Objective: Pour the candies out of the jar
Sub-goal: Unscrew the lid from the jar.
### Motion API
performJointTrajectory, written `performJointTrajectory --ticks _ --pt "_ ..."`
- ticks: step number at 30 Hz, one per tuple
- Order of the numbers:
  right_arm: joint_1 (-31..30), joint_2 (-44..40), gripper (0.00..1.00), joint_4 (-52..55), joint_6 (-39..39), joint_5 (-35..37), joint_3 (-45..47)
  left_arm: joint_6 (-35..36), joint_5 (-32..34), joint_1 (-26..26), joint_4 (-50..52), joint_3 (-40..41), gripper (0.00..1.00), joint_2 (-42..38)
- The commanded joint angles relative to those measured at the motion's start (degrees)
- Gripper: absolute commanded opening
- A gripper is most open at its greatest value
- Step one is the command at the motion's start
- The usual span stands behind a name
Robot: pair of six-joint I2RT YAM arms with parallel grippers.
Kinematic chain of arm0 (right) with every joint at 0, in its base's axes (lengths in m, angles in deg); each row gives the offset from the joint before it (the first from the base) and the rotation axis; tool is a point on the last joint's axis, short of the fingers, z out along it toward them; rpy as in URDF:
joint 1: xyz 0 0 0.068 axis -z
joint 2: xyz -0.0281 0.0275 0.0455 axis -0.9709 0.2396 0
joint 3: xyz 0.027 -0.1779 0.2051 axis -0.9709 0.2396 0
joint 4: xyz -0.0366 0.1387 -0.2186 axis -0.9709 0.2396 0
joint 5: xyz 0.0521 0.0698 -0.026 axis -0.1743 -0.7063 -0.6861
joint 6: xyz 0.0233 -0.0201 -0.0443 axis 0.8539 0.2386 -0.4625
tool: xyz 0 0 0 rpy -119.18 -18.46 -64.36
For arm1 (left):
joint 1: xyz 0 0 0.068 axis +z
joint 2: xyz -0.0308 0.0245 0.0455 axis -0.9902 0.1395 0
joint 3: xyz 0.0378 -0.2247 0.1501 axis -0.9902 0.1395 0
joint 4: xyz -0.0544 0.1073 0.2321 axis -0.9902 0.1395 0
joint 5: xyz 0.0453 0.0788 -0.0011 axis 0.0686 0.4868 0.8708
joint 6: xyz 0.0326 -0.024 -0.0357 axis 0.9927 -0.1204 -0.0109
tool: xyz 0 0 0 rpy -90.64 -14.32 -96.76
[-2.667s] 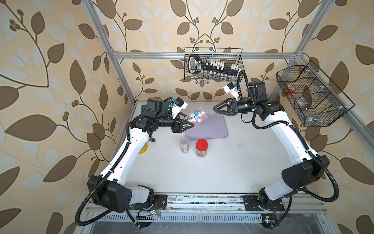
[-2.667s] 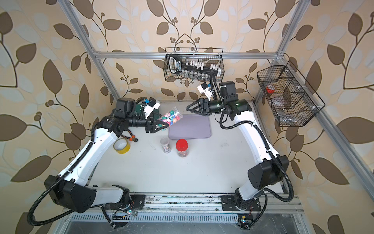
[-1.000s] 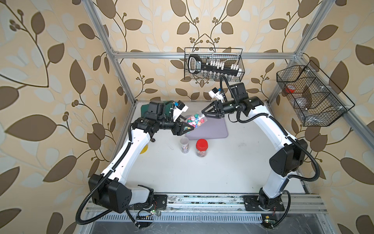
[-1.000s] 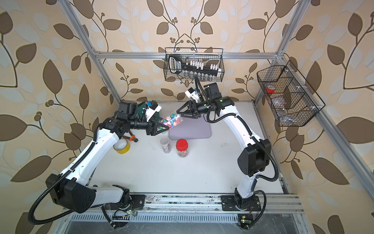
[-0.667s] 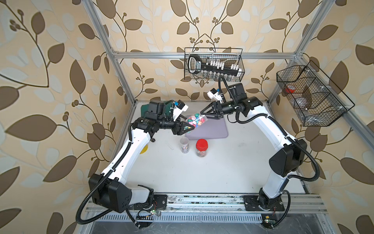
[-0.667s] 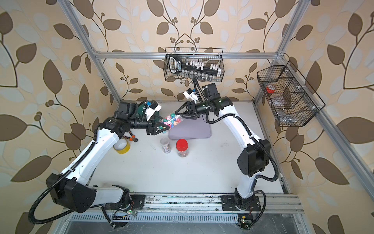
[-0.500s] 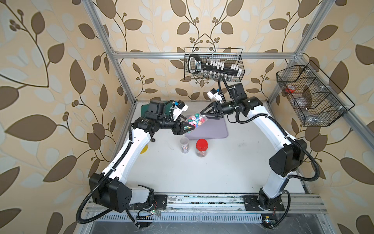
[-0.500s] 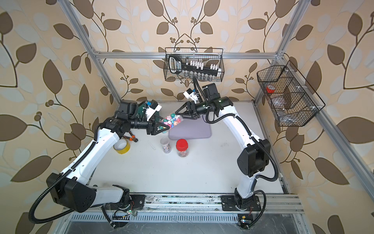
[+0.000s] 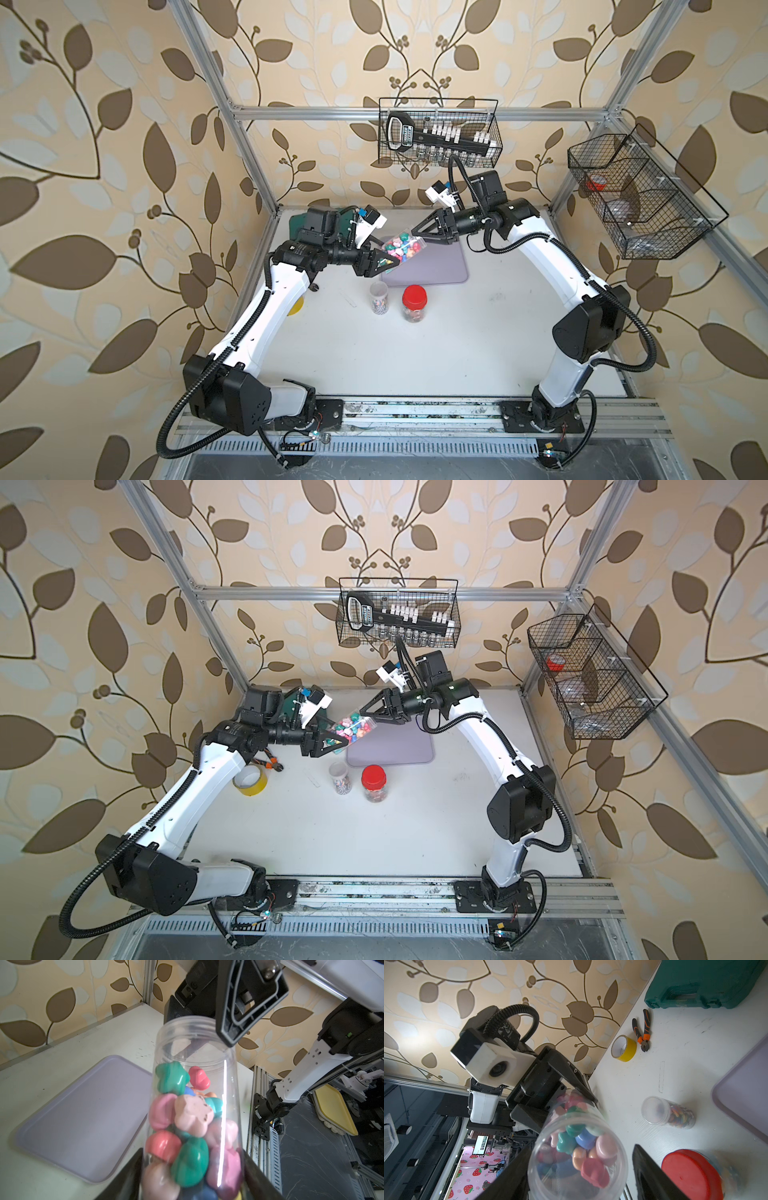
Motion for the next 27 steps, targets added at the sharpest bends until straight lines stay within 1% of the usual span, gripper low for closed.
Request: performJointTrajectory --ticks 1,8,14,19,24,27 --pt "-0.15 -0.52 0.71 1.66 -1.86 1.52 -1.21 0.16 -3.70 -0.65 -3.27 -2.58 0.57 -0.96" --pt "-0.20 -0.43 0.66 1.86 -1.97 1.61 -1.14 0.30 -3.50 -0.61 -3.27 -2.25 0.57 -1.33" --pt "-0.15 -0.82 0.65 1.84 -2.33 1.30 -0.98 -0.01 -3.52 -0.58 -4.15 -1.85 0.57 -1.22" --pt "-0.20 -1.28 0.63 1.15 -3.29 0.17 -0.14 -1.65 -4.38 -0.57 -6.61 -1.20 0.57 -0.73" --pt "-0.18 -3.68 0.59 -3.89 -4.30 -0.29 3.07 -3.52 -6.77 -0.57 -8.30 -1.80 0.57 0.99" --pt "-0.20 -4.88 0.57 -7.73 -4.85 -1.98 5.84 -4.48 -8.69 -0.58 -8.61 -2.76 0.57 1.93"
